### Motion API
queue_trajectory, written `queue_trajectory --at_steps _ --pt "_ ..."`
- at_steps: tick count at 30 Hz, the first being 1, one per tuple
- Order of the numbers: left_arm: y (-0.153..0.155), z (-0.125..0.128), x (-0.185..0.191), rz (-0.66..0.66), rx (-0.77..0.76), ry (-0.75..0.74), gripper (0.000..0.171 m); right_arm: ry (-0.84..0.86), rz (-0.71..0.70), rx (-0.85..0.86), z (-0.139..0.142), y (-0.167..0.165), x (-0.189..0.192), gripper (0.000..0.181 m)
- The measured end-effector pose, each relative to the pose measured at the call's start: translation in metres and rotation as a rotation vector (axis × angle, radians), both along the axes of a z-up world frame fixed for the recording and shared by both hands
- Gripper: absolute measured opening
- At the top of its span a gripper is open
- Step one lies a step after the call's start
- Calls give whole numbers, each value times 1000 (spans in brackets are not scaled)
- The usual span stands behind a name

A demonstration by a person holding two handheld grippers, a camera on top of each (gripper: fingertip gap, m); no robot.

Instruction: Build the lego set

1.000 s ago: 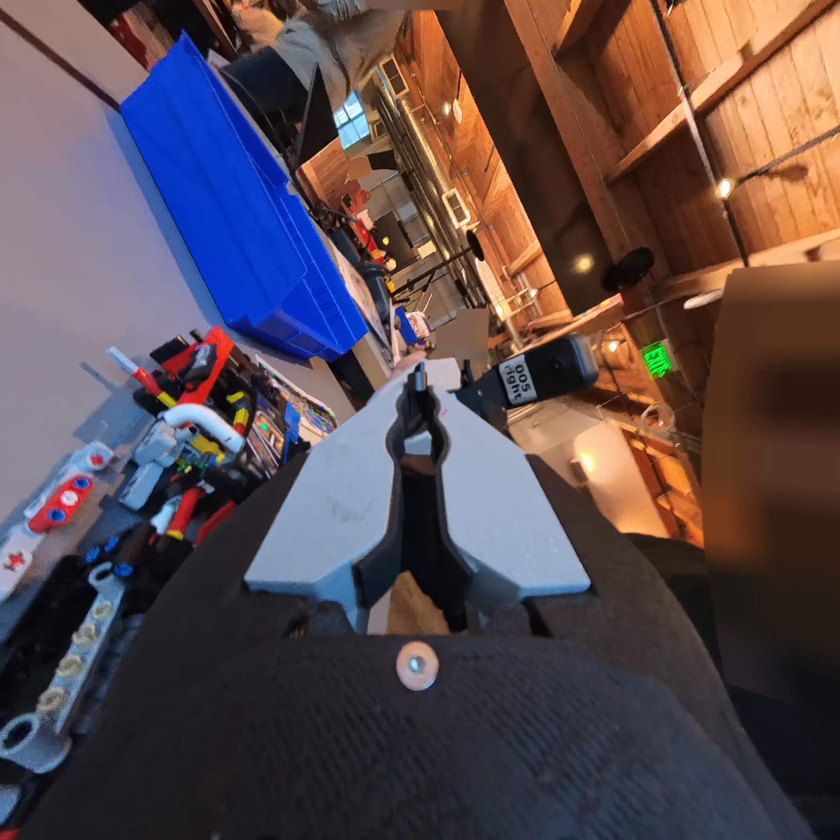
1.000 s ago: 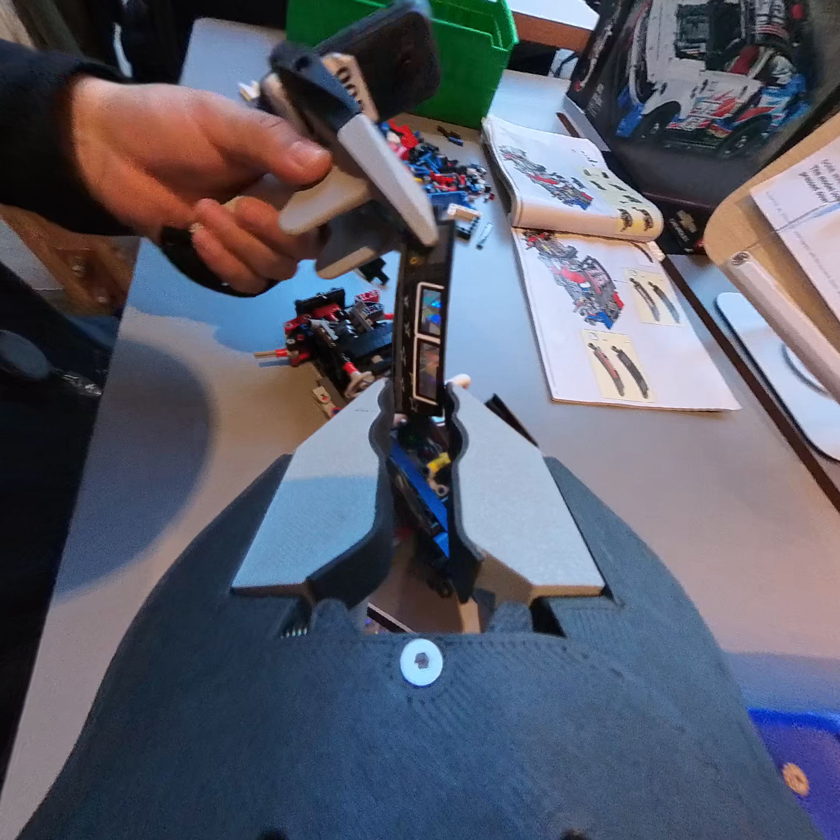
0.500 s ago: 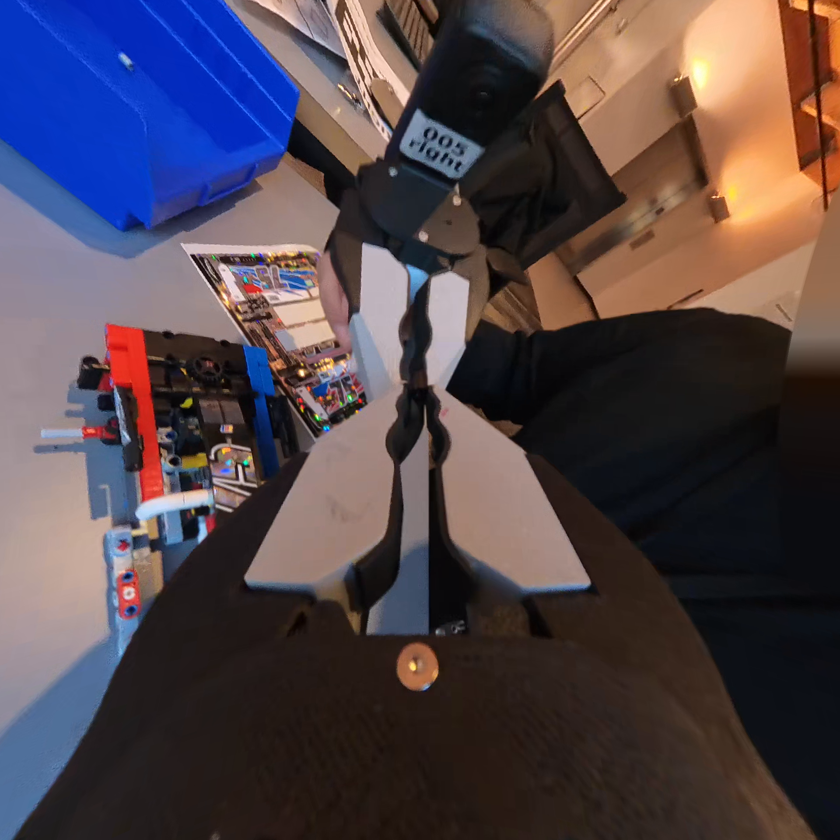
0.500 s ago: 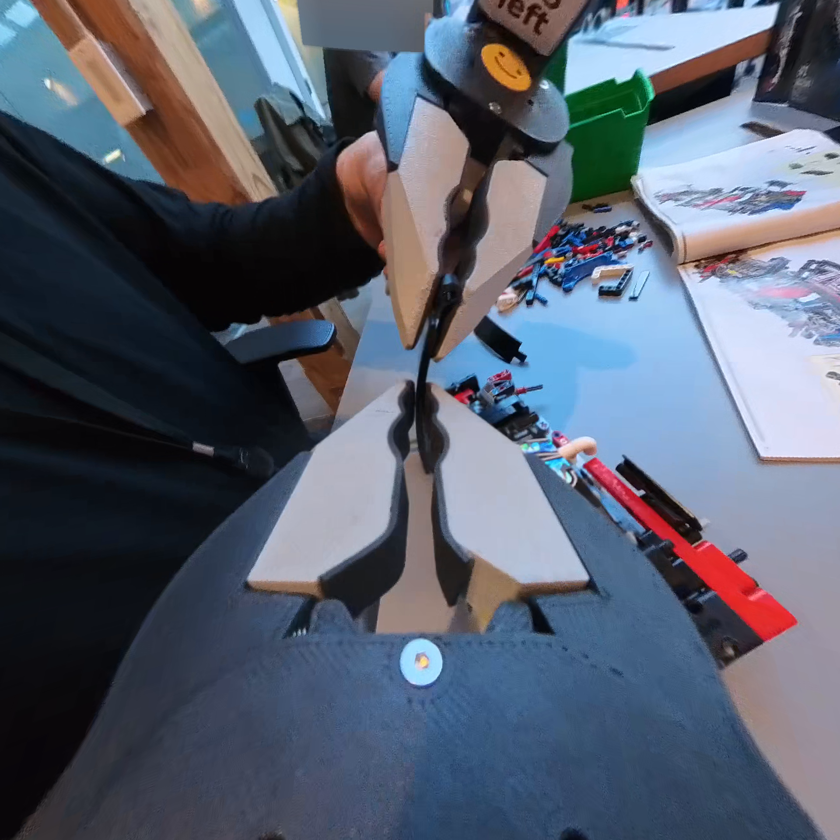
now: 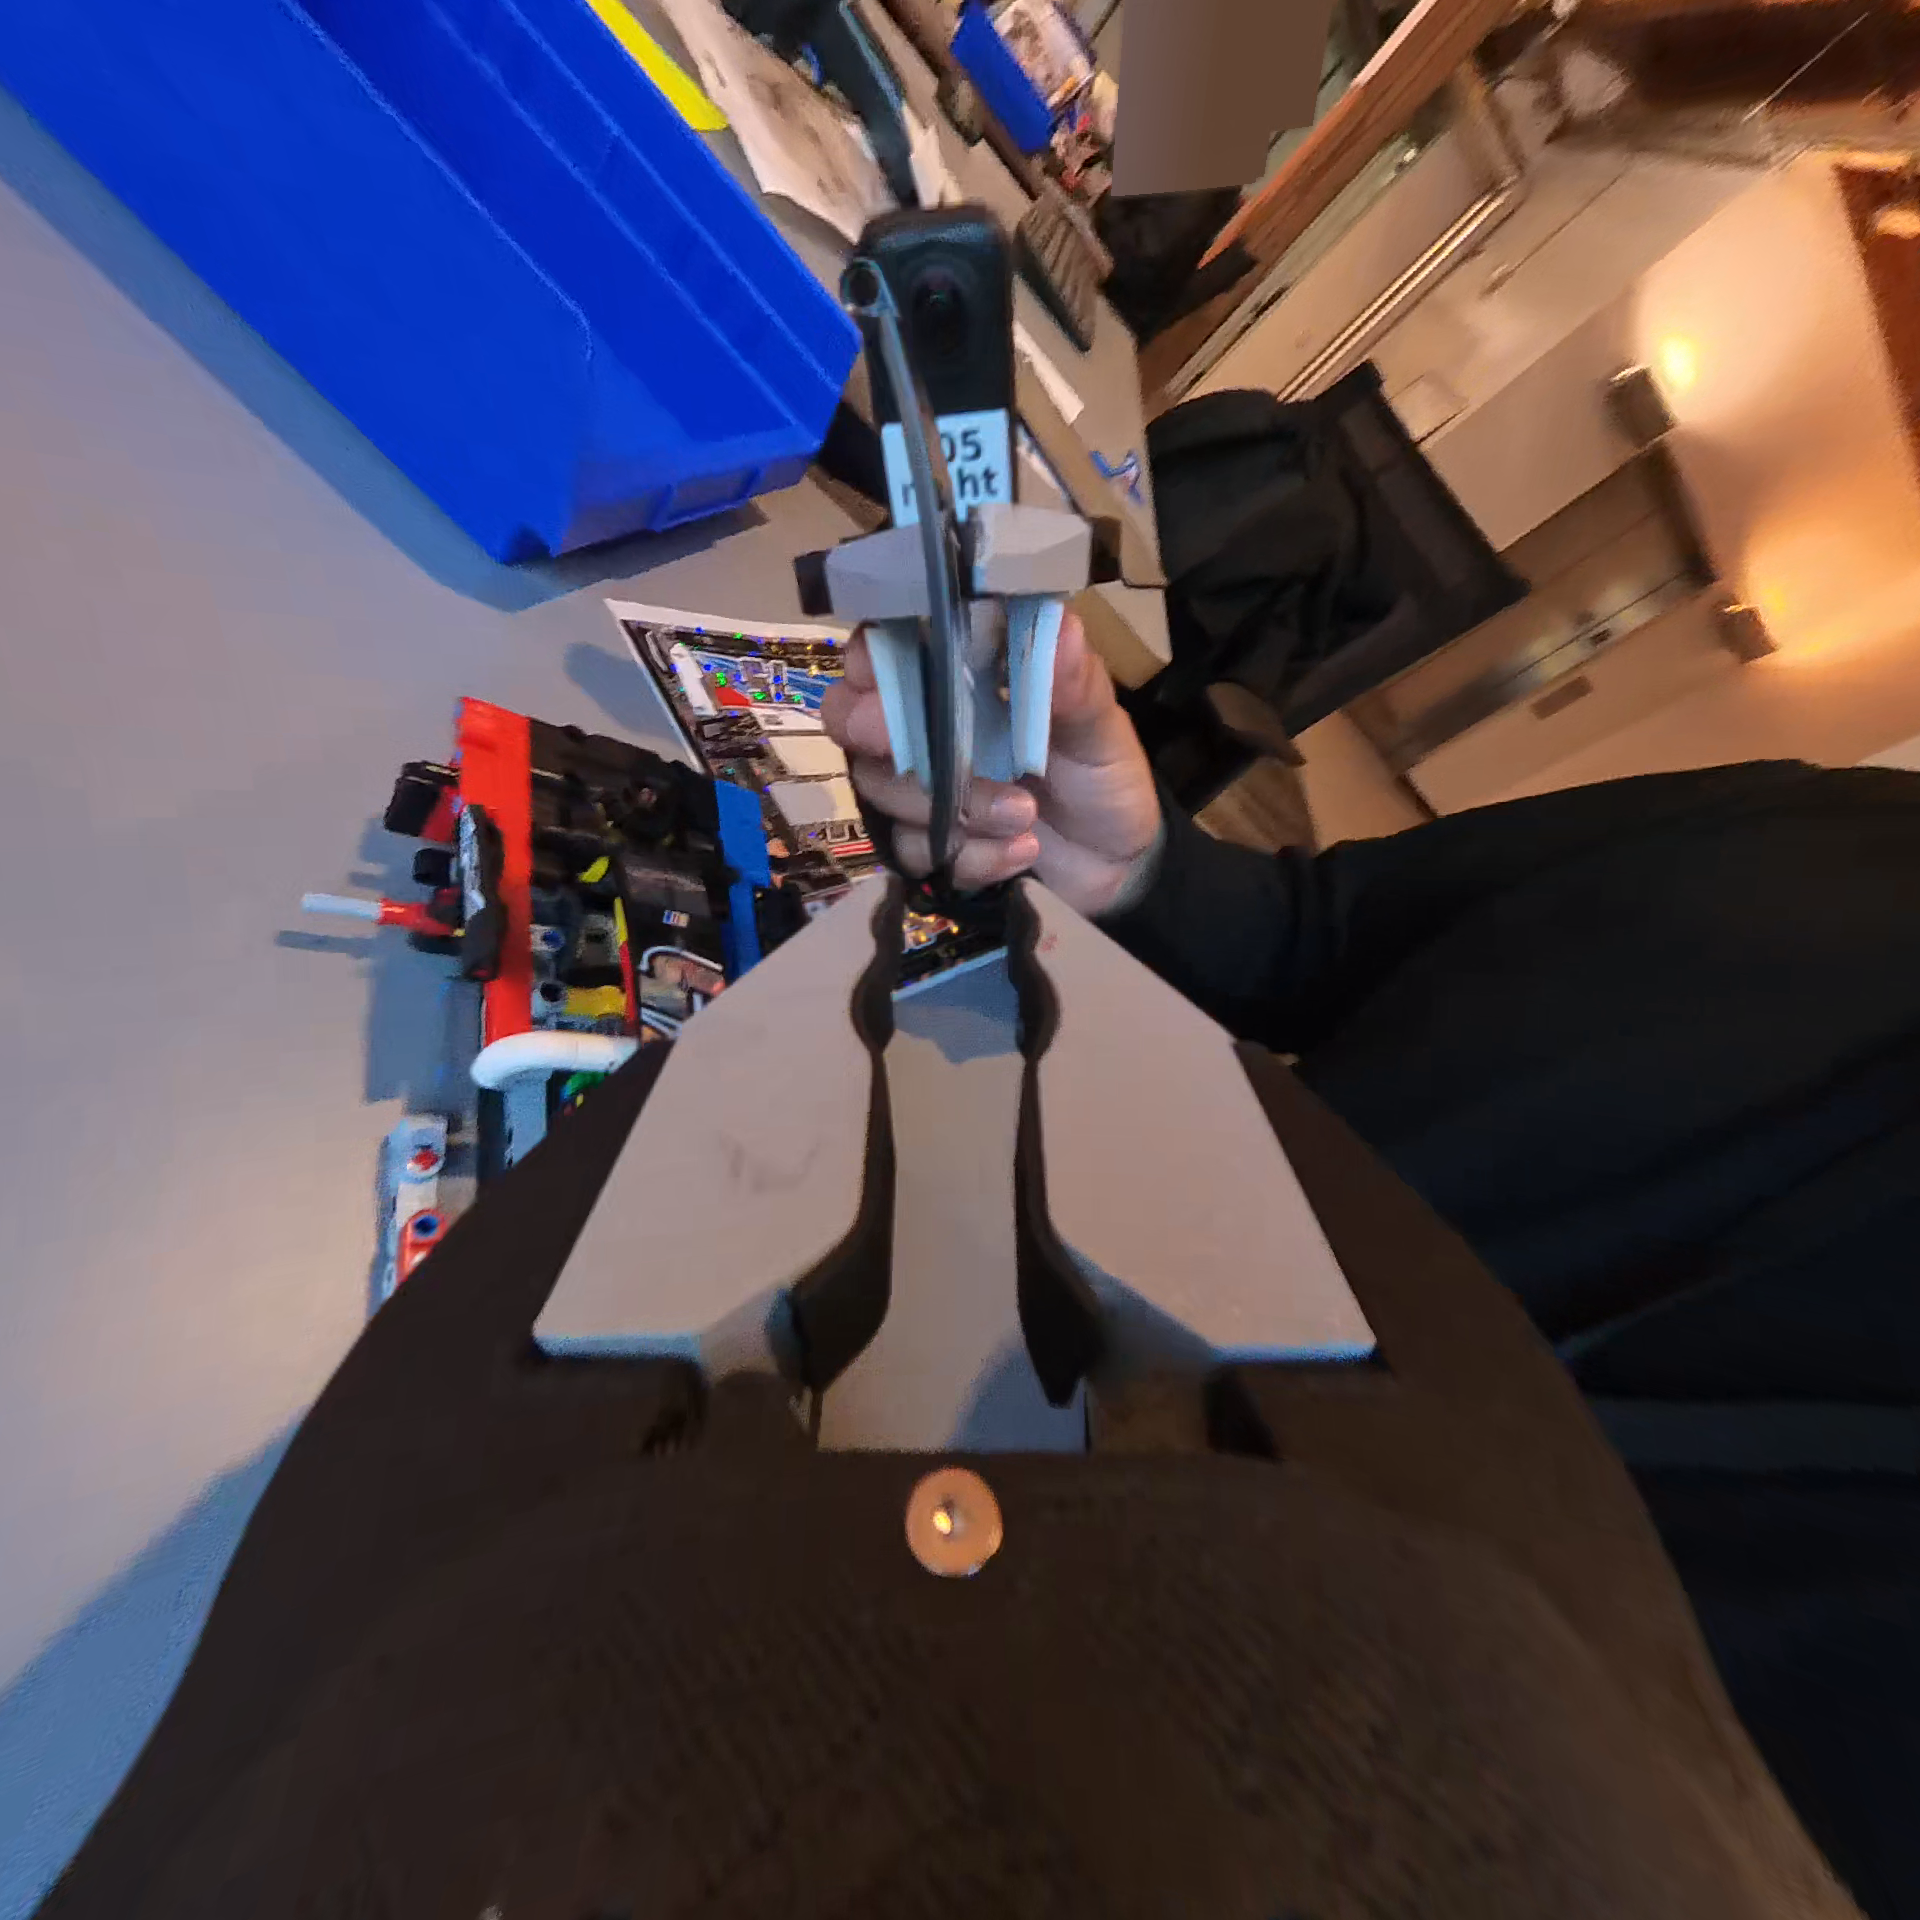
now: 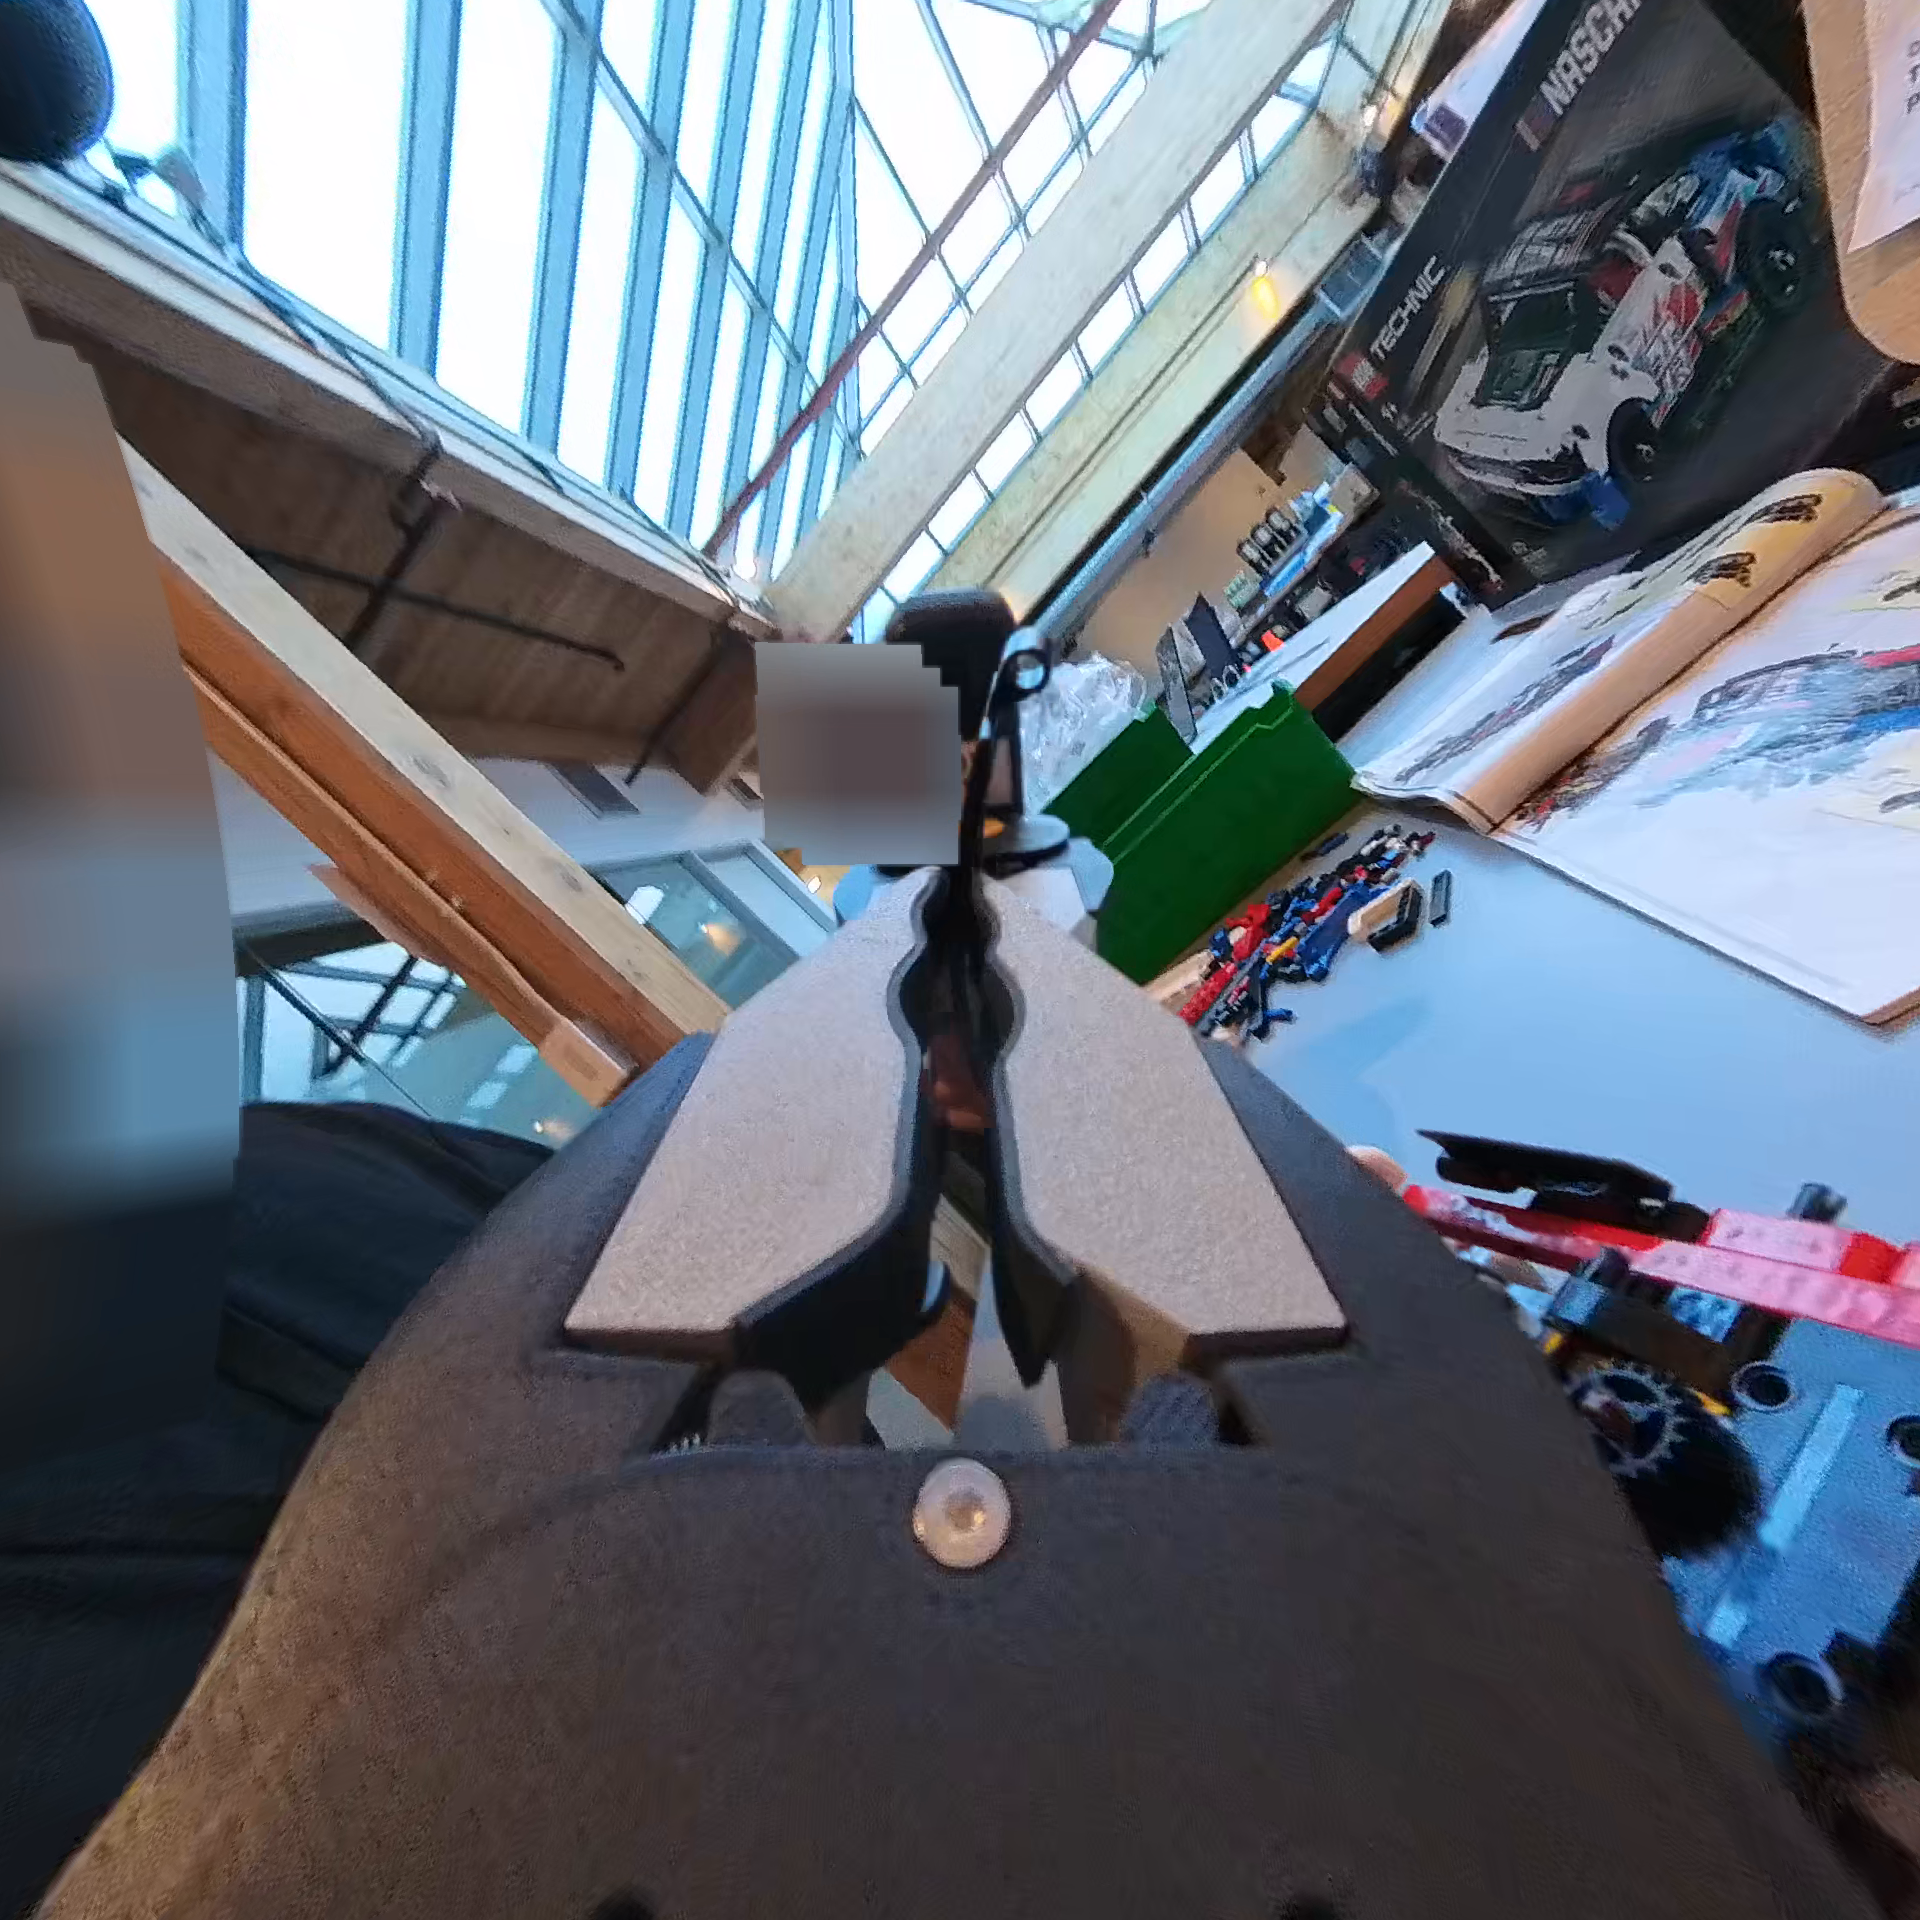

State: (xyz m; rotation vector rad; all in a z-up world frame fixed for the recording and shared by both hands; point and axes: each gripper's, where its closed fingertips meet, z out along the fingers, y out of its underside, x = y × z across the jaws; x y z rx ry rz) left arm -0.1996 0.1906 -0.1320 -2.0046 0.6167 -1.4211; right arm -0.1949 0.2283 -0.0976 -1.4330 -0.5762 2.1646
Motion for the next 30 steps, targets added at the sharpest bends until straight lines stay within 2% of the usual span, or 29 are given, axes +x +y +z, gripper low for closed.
queue_trajectory --at_steps 2,12,17,21,23,25,30 --pt "2 -1 1 5 6 -19 5 28 -11 -35 1 1 2 0" --pt "1 -3 6 9 -20 -94 11 85 -101 -100 -2 4 8 0" --pt "2 0 3 27 10 -92 5 104 -93 -118 -3 1 8 0" --pt "2 -2 -5 21 -27 -74 5 33 -42 -65 -11 -2 14 3" --pt "2 -9 -10 11 -49 -28 5 -80 -14 19 -22 -2 20 14" --pt "1 -15 -13 -14 -77 6 5 -212 -19 190 -28 0 31 18" --pt "-4 -26 -12 -104 -163 32 5 -565 -16 888 -29 -5 39 41"
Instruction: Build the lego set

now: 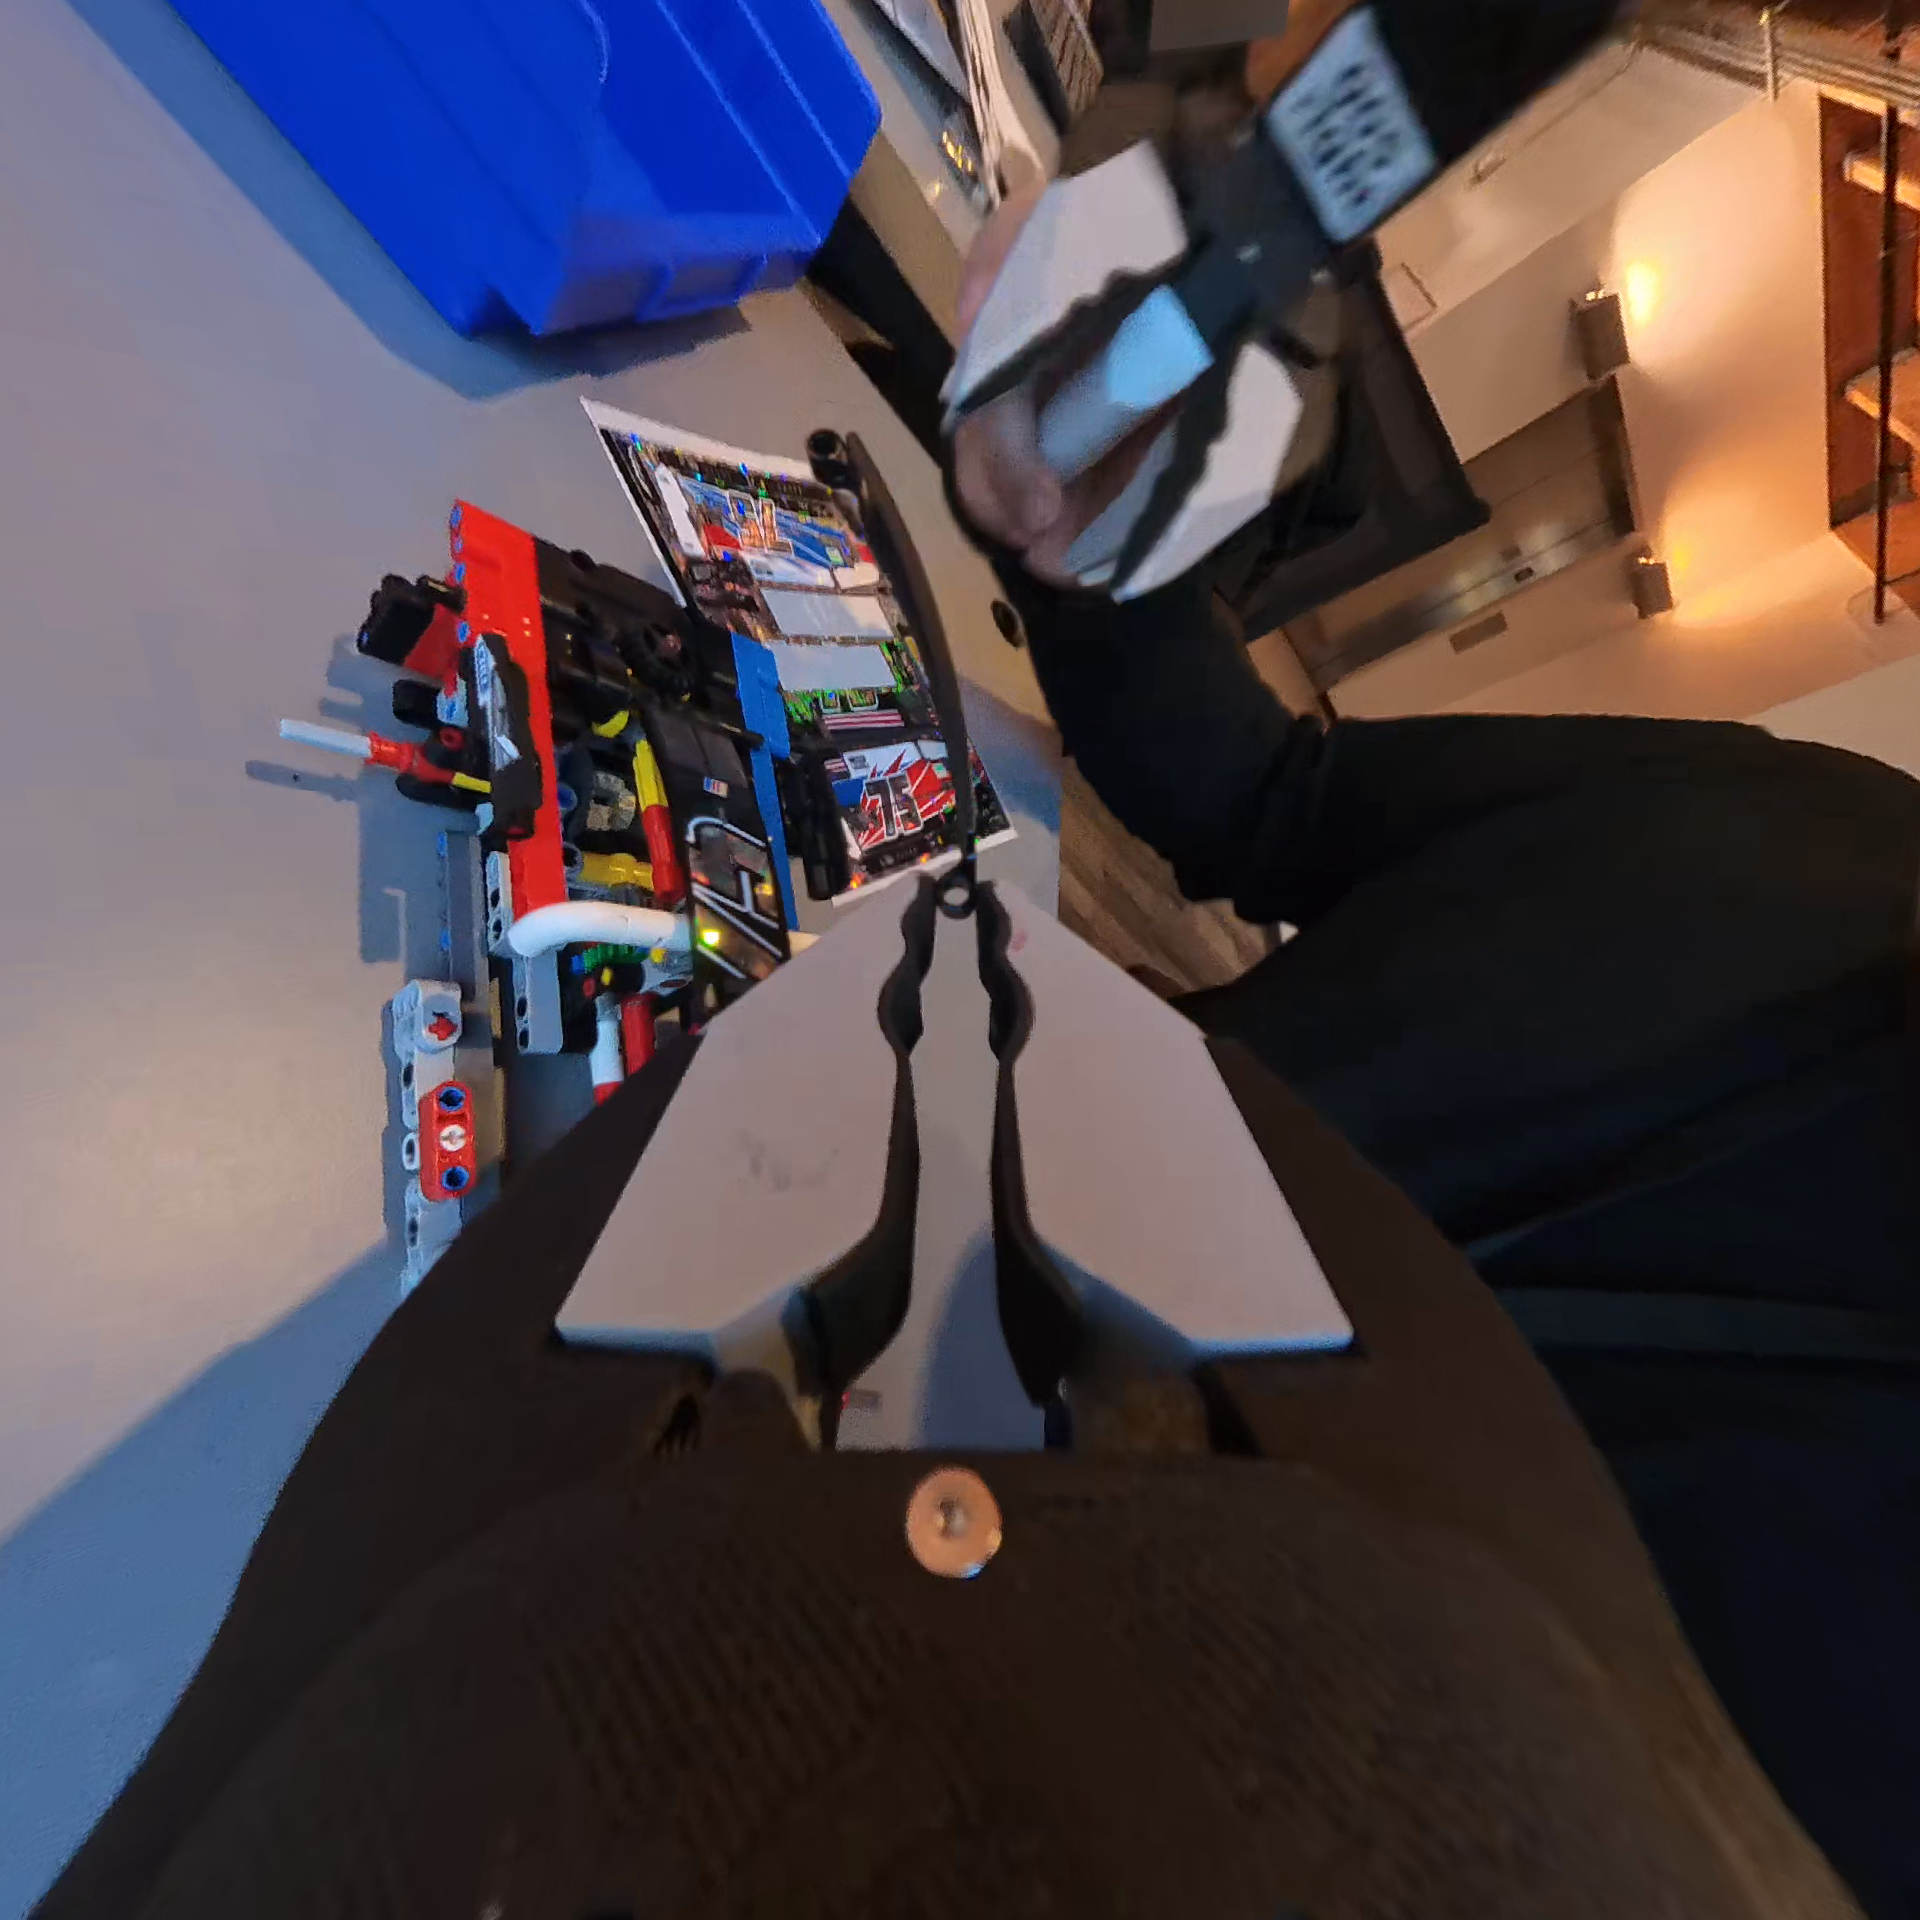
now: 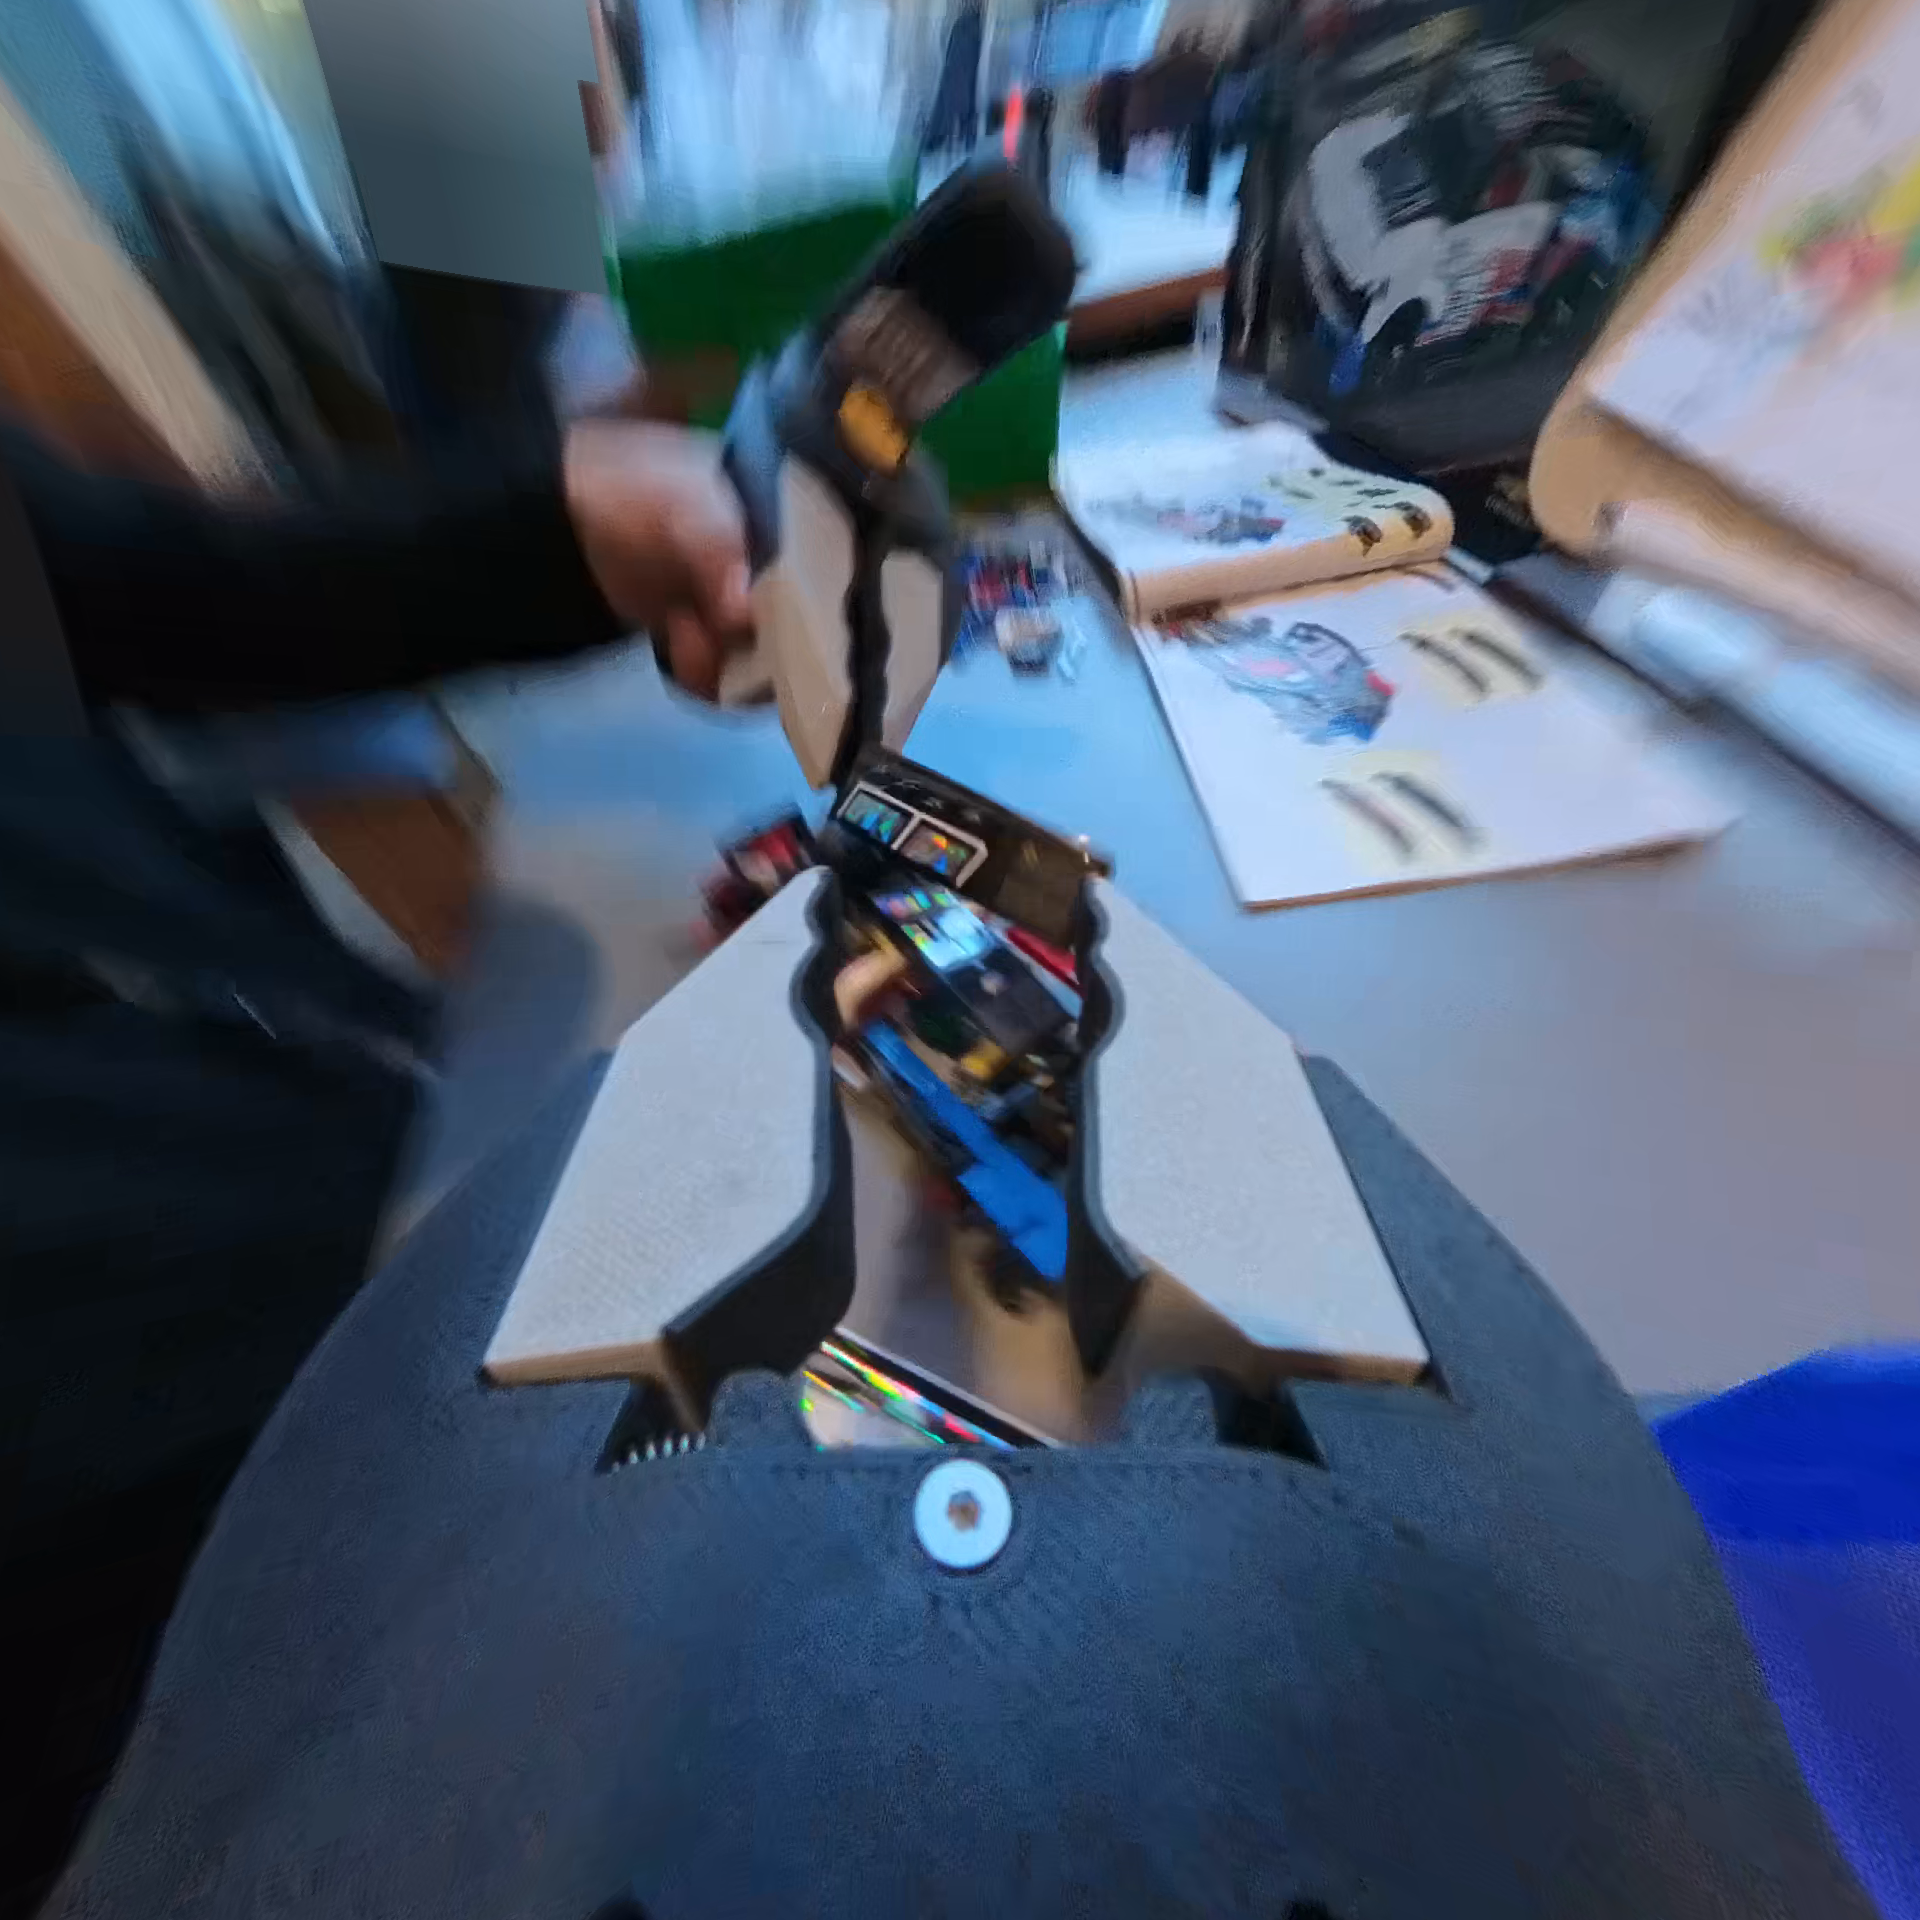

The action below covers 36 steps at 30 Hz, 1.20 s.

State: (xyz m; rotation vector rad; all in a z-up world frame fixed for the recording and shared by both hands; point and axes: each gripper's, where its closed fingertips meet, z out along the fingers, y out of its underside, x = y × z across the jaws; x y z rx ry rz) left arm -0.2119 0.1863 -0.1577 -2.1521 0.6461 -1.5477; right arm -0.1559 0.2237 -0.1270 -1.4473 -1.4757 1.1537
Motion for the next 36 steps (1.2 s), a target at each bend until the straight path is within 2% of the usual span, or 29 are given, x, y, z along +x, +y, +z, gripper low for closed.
queue_trajectory --at_steps 3,6,9,11,14,18,19,20,22,24,26,29,33,36 --pt "3 -3 4 -29 -38 -10 5 -185 118 302 -9 -12 -13 44" --pt "3 0 8 -56 -79 -49 5 -338 155 543 -28 -3 -24 44" --pt "4 -3 9 -66 -86 -36 5 -420 199 624 -42 1 -30 38" --pt "7 -4 9 -60 -92 -34 5 -430 227 653 -46 2 -31 24" --pt "12 -3 6 -39 -95 -51 5 -434 245 642 -47 6 -32 23" --pt "24 8 -3 26 -53 -84 5 -407 252 534 -43 18 -36 23" --pt "25 11 -8 44 -28 -83 11 -408 255 514 -43 23 -37 23" --pt "25 13 -13 69 -7 -69 24 -410 267 493 -44 25 -38 23" --pt "20 10 -23 106 76 7 29 -420 313 440 -47 25 -40 23" --pt "16 -3 -34 153 163 141 37 -437 360 400 -52 23 -46 23" --pt "12 -10 -39 175 224 211 35 -475 404 377 -60 21 -52 23" --pt "13 -14 -41 198 253 236 28 -506 431 404 -67 21 -63 23" --pt "20 -20 -41 193 223 195 25 -519 467 405 -71 16 -71 23" --pt "24 -27 -41 184 195 164 16 -542 485 376 -77 14 -71 23"
